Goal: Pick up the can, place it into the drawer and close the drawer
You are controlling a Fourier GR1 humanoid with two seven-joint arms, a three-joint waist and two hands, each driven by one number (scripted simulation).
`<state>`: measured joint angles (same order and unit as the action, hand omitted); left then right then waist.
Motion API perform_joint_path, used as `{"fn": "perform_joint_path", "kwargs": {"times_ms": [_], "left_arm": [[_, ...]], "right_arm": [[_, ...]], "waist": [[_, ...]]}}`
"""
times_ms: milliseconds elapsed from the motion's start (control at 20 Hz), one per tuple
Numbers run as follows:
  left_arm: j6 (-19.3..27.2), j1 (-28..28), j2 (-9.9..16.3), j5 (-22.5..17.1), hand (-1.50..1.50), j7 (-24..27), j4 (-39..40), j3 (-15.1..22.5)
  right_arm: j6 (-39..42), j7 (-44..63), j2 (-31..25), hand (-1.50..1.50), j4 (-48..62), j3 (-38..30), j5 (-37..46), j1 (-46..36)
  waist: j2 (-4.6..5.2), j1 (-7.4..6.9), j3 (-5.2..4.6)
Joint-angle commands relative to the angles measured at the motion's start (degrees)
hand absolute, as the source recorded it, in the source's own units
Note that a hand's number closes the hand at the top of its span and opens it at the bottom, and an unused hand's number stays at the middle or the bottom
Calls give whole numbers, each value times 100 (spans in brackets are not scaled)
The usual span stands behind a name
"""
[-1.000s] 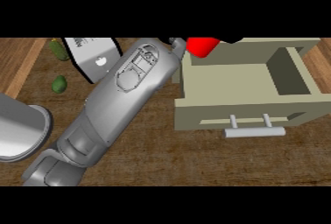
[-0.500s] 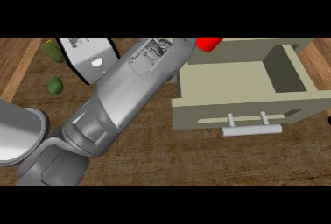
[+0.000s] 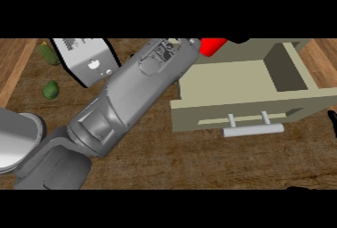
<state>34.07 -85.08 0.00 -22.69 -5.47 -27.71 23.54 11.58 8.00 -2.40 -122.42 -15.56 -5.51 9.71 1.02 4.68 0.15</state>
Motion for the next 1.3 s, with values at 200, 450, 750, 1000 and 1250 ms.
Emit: {"fn": "perform_joint_path", "kwargs": {"times_ms": [200, 450, 750, 1000, 1250], "left_arm": [[266, -40, 0, -329, 150, 263, 358, 575], [260, 205, 0, -432, 150, 642, 511, 808], [407, 95, 0, -498, -150, 600, 769, 1033], [705, 85, 0, -626, -150, 597, 805, 1193], [918, 602, 0, -787, -150, 1130, 752, 1250]], "right_arm": [[-78, -8, -110, -150, 288, 37, 145, -466], [-146, -138, -50, -150, 472, 55, 188, -610], [-11, -186, -14, -150, 278, 132, 192, -272], [-52, -49, -39, -150, 238, 209, 228, -447], [-78, 50, 36, -150, -36, 304, 252, -308]], "waist": [[41, 119, 4], [71, 131, 3], [67, 195, 3], [86, 262, 4], [97, 300, -2]]}}
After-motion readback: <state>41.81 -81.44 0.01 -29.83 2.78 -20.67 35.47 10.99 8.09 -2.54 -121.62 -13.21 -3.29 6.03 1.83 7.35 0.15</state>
